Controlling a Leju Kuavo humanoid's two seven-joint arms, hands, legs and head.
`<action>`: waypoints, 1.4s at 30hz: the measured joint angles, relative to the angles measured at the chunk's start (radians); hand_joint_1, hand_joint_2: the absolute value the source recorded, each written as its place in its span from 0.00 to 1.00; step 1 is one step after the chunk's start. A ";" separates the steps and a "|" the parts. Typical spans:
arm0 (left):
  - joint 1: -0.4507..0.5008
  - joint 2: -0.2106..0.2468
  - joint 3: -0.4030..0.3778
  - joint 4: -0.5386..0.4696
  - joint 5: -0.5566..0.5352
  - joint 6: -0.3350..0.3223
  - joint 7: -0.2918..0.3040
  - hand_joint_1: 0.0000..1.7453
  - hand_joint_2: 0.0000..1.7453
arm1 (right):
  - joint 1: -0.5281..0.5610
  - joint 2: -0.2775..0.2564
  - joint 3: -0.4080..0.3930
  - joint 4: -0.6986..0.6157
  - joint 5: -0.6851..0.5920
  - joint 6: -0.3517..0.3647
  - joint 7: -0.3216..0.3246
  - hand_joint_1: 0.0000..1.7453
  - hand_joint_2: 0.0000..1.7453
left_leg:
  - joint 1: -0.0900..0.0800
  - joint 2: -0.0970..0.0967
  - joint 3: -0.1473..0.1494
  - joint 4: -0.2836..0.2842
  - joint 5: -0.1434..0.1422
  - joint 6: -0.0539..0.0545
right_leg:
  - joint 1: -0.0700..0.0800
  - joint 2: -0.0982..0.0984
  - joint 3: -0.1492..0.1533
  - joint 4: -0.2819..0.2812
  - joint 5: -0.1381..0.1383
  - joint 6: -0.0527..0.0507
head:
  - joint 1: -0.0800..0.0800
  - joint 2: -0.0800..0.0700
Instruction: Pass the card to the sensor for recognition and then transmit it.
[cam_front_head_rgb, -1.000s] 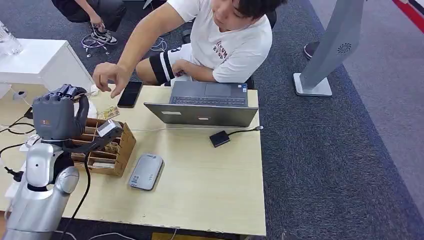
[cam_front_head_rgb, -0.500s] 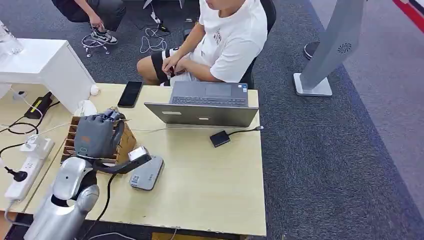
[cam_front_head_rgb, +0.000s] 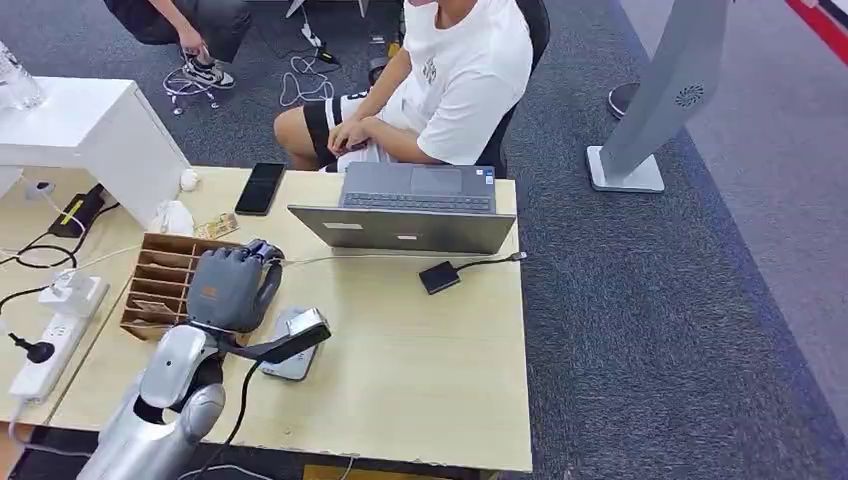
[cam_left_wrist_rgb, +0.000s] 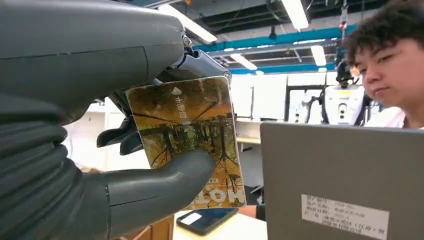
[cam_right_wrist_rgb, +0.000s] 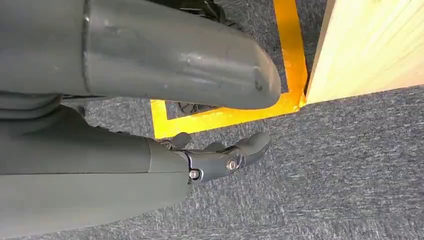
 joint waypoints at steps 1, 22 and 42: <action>0.001 -0.002 0.000 0.004 0.000 -0.001 0.003 1.00 1.00 | 0.000 0.000 0.000 0.000 0.000 0.000 0.001 0.00 0.00 | 0.000 0.000 0.000 0.000 0.000 0.000 | 0.000 0.000 0.000 0.000 0.000 0.000 | 0.000 0.000; 0.020 -0.018 -0.032 0.131 0.045 -0.182 0.061 1.00 1.00 | 0.009 0.005 -0.030 0.000 0.032 0.000 0.003 0.00 0.00 | 0.000 0.000 0.000 0.000 0.000 0.000 | 0.000 0.000 0.000 0.000 0.000 0.000 | 0.000 0.000; 0.020 0.003 -0.081 0.195 0.123 -0.260 0.060 1.00 1.00 | 0.011 0.008 -0.048 0.000 0.071 0.001 0.018 0.00 0.00 | 0.000 0.000 0.000 0.000 0.000 0.000 | 0.000 0.000 0.000 0.000 0.000 0.000 | 0.000 0.000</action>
